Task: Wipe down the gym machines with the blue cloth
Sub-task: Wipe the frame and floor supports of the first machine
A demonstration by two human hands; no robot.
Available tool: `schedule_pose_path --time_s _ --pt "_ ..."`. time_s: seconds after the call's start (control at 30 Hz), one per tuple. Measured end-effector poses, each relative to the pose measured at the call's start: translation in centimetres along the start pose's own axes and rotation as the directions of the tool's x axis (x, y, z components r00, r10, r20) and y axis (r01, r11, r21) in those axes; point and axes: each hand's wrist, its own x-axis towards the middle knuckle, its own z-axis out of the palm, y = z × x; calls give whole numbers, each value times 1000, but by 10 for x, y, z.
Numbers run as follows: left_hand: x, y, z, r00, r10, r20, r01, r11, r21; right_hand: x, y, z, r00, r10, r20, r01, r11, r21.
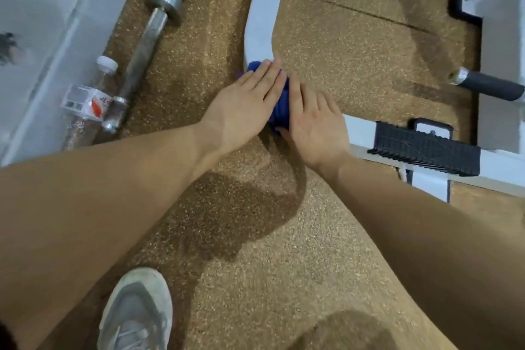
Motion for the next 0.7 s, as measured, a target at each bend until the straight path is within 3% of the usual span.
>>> schedule_pose_path --time_s 0.1,0.2,0.3,0.4,0.5,0.57,0.63,0.7 --pt "3 12 -4 995 69 70 -77 991 111 -16 19 11 992 -90 -83 86 995 -47" --pt "11 35 -19 986 114 118 -130 982 140 -34 44 12 990 -126 -65 121 990 -77" --pt "12 51 -33 986 104 128 -114 991 73 -45 61 10 985 -155 -72 153 987 -40" --pt "6 65 -46 994 58 92 -49 994 -100 -60 67 -3 970 -204 -133 210 977 32" --pt "-15 87 -62 993 -112 31 116 955 -273 -84 62 -26 993 -80 -88 108 917 384" --pt "-27 101 -71 962 -271 33 262 882 -391 -102 60 -30 999 46 6 -39 772 635" --pt "-32 115 -75 930 -356 91 359 826 -435 -116 56 -27 988 152 4 -112 707 699" --pt "-31 128 -74 895 -408 179 440 743 -505 -126 55 -21 960 269 80 -255 716 650"
